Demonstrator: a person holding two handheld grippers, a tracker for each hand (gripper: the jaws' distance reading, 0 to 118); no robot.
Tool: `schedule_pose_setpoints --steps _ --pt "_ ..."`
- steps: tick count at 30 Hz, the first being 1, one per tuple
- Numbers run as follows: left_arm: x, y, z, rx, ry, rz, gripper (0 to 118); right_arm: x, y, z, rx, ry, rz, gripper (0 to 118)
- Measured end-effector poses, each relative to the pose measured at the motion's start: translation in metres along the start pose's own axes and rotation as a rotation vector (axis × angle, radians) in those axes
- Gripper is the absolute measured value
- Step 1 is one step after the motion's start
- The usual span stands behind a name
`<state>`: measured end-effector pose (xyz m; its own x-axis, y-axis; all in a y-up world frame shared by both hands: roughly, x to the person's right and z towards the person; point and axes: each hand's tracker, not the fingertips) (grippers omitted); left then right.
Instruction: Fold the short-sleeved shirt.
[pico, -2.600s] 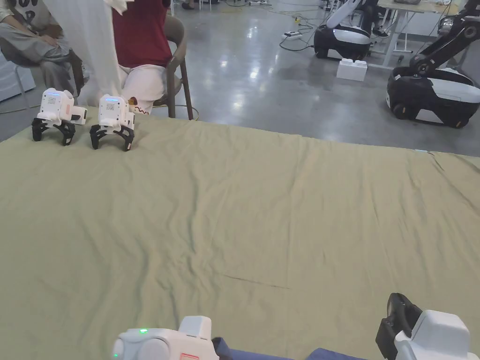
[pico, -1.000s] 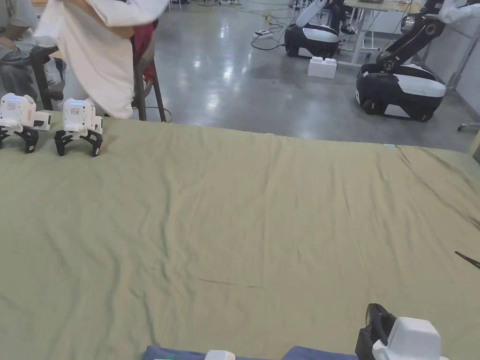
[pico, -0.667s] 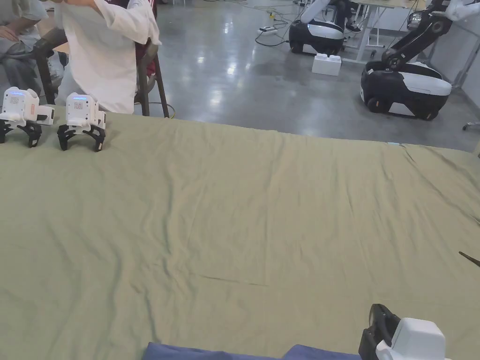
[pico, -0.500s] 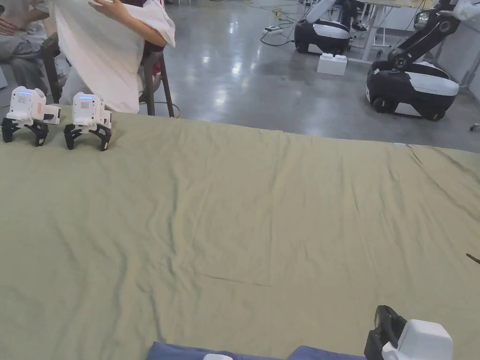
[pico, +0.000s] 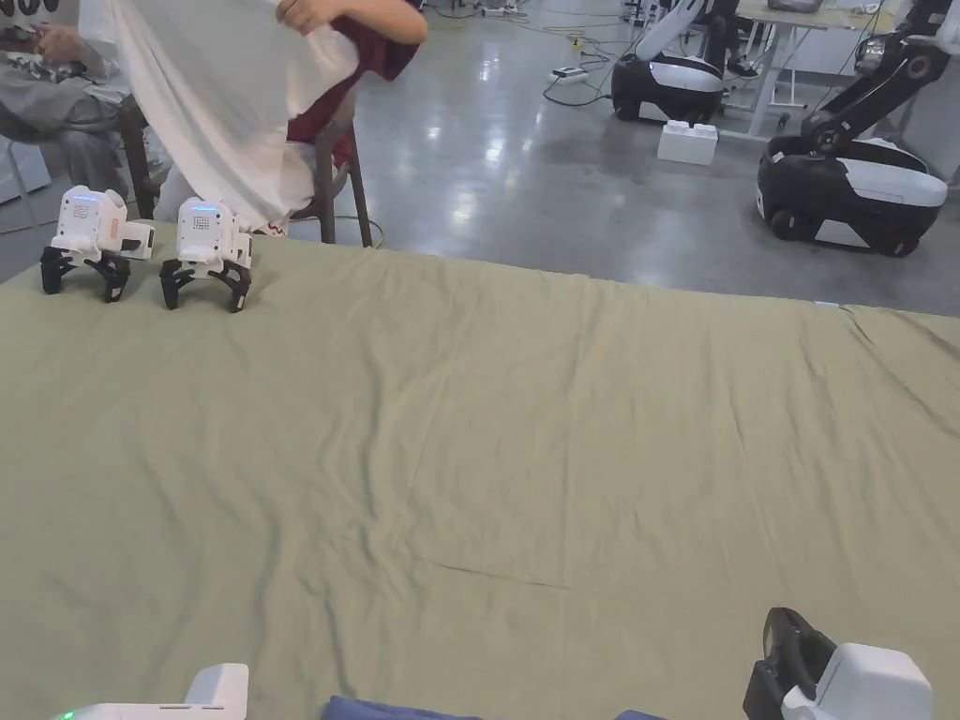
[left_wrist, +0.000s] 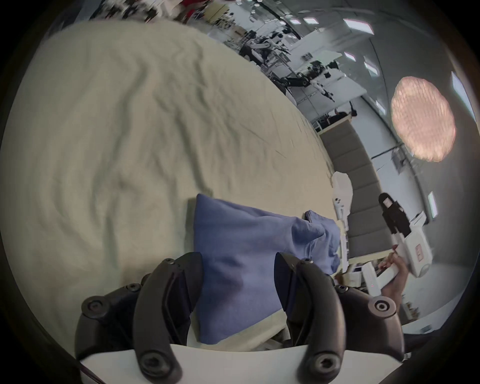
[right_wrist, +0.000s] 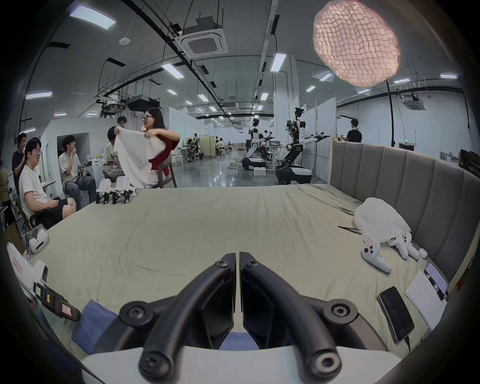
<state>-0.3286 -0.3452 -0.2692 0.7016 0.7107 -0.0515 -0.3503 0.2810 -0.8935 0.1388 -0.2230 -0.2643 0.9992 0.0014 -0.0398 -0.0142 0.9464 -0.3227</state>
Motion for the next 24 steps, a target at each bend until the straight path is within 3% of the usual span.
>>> schedule_pose_setpoints --steps 7,11,17,20,24 --pt "-0.022 -0.002 -0.021 -0.014 -0.149 0.075 55 0.0 0.006 0.002 0.013 -0.003 0.002 1" --pt "-0.03 0.003 -0.017 -0.024 -0.121 0.11 39 0.001 0.006 0.004 0.012 -0.01 0.003 1" --pt "-0.029 0.004 0.009 -0.006 -0.045 0.005 41 0.002 0.004 0.005 -0.002 -0.018 0.002 1" --pt "-0.039 0.002 0.004 -0.029 -0.072 0.069 47 0.0 0.002 0.004 -0.011 -0.011 -0.006 1" --pt "-0.056 -0.004 -0.018 -0.014 -0.229 0.174 52 -0.004 0.001 0.006 -0.013 -0.001 -0.007 1"
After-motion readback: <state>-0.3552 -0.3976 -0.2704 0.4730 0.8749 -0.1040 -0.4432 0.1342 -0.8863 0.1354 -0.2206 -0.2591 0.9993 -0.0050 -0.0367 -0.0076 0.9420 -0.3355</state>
